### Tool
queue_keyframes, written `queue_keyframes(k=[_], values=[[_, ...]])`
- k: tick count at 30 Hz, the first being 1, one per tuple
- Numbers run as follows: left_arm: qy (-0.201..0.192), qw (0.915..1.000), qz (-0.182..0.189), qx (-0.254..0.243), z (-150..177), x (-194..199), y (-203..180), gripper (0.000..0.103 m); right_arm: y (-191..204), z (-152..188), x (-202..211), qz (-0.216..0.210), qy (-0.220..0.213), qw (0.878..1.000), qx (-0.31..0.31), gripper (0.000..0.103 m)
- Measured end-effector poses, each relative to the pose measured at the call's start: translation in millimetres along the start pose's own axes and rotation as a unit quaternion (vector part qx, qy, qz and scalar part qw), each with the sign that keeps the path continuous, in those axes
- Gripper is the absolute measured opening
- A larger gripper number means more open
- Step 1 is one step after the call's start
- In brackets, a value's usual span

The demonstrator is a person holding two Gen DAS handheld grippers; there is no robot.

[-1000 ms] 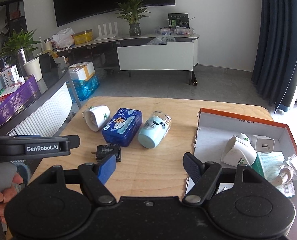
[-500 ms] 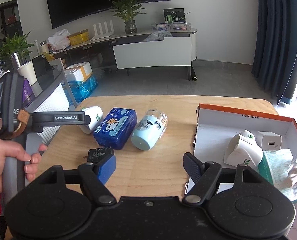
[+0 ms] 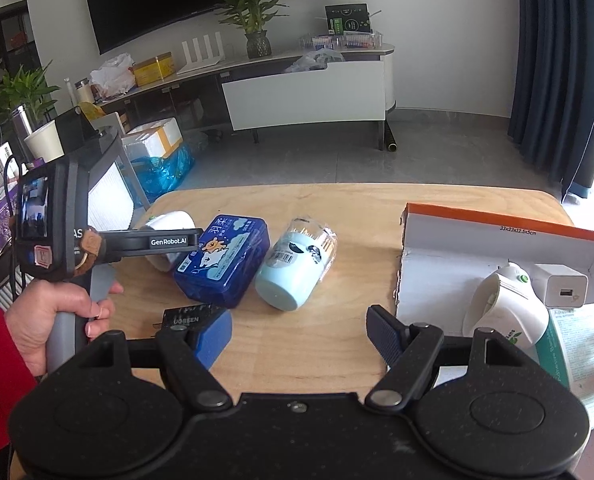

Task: Organize rigid objects
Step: 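Grasp the white plug socket adapter with the left gripper, then grasp the light-blue toothpick container with the right gripper and lift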

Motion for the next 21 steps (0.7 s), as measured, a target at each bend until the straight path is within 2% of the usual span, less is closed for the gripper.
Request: queue_keyframes(k=[10,18,21], values=[[0.004,0.9999,-0.011,0.002,1.6,32.8,4.8,0.085,3.6,-13.0,-30.8,-0.011,0.017,0.999,-0.044,0.088],[0.002,0.9995,-0.003,0.031,10.6,81.7,2.6,0.085,-1.5,-30.2,-78.5,0.046,0.034,0.997,-0.050,0.088],[-0.009,0.9995,-0.003,0.029,14.7,92.4,-1.2,0.086,-4.2,-30.1,-96.3,0.047,0.053,0.996,-0.058,0.087]])
Point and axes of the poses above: each gripper's, at about its wrist camera, not at the fingertips, and x roughly against the way its jaws point, y to its left, z to its underside, the point moved 8 cm from there along -x, roughly the way its jaws point
